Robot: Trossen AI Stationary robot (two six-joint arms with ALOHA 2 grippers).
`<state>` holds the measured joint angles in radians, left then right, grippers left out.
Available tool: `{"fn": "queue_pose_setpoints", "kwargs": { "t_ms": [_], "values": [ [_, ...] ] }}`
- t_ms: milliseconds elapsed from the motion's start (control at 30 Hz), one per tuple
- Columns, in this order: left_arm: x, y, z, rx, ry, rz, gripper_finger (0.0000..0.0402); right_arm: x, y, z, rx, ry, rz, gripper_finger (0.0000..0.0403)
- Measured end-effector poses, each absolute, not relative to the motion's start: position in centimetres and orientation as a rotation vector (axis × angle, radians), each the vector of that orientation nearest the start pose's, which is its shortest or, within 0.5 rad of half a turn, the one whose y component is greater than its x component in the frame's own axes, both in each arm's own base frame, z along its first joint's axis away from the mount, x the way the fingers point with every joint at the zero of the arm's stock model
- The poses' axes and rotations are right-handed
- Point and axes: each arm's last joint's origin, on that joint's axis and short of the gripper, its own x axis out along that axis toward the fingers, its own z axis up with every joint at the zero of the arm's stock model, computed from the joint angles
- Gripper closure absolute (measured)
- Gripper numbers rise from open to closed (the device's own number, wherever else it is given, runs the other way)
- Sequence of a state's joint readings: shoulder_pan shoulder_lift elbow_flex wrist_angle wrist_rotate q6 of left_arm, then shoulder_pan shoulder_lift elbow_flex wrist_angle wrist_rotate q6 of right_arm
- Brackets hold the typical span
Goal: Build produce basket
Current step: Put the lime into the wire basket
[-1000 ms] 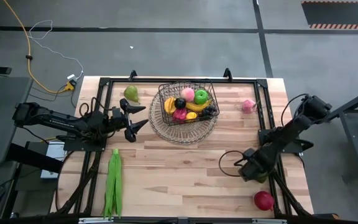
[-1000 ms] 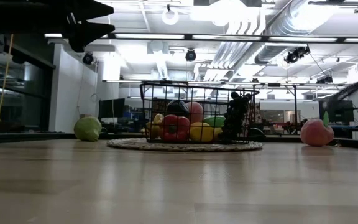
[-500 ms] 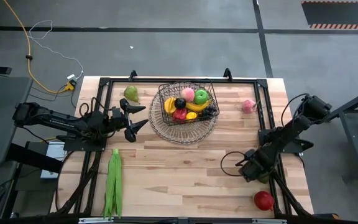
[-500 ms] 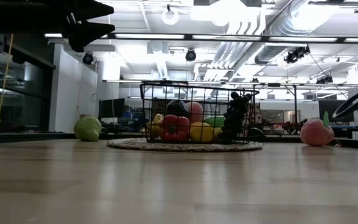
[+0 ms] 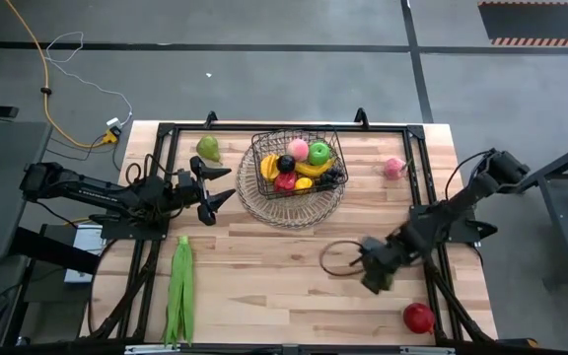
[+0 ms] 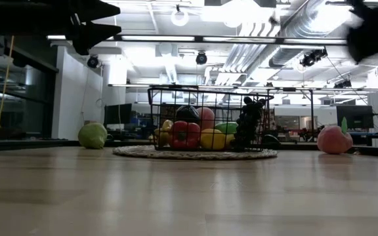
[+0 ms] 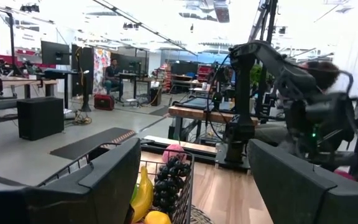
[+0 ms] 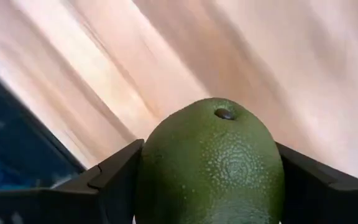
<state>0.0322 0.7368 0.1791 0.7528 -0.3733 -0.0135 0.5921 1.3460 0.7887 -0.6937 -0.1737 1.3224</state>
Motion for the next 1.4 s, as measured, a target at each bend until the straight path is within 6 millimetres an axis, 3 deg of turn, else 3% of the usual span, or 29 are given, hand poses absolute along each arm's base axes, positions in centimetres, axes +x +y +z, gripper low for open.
{"fn": "queue_pose_setpoints", "kwargs": {
  "t_ms": [200, 367, 500, 633, 800, 1400],
  "values": [
    [15.7, 1.6, 22.1, -0.048, -0.197, 0.402, 0.0115, 23.4, 9.6, 20.8, 0.444, 1.015, -0.157, 0.0132],
    [15.7, 1.5, 22.1, -0.046, -0.197, 0.381, 0.0115, 26.2, 5.7, 20.1, 0.197, 0.626, -0.123, 0.0132],
    [15.7, 1.4, 22.1, -0.056, -0.204, 0.342, 0.0115, 26.6, 2.4, 20.0, 0.108, 0.271, -0.084, 0.0132],
    [15.7, 1.3, 22.2, -0.085, -0.212, 0.308, 0.0115, 25.8, 0.5, 20.8, 0.042, -0.002, -0.058, 0.0131],
    [15.8, 1.3, 22.2, -0.099, -0.215, 0.287, 0.0115, 26.0, -0.4, 21.7, -0.004, -0.072, -0.063, 0.0131],
    [15.8, 1.2, 22.1, -0.072, -0.203, 0.269, 0.0115, 26.6, -0.6, 21.8, -0.001, 0.004, -0.055, 0.0131]
  ]
}}
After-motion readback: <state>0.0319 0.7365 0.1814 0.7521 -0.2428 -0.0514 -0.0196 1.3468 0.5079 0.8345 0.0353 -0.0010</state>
